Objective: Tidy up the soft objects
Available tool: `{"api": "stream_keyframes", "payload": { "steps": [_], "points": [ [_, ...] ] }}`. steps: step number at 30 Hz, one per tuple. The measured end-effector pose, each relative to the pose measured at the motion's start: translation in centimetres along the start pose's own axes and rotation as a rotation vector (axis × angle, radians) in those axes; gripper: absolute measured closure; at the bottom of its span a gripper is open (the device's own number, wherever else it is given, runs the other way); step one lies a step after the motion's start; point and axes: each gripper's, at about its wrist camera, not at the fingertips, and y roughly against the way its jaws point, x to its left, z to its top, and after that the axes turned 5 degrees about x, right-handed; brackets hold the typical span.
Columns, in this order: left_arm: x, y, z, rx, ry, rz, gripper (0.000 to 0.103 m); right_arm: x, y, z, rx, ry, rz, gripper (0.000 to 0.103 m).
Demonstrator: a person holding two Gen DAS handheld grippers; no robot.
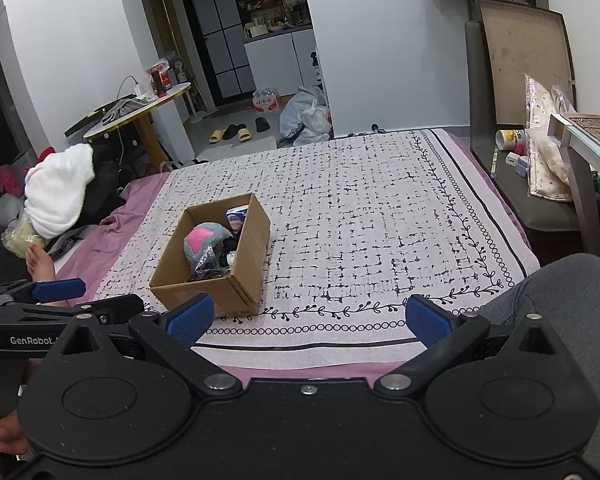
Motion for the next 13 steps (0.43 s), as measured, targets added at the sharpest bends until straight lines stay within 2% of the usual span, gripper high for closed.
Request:
{"api": "stream_keyframes", "payload": {
  "steps": [13],
  "points": [
    [0.23, -0.37, -0.06, 0.006, 0.005, -0.024, 0.001, -0.11, -0.35, -0.25, 0.011, -0.001, -0.005, 0.000]
  ]
}}
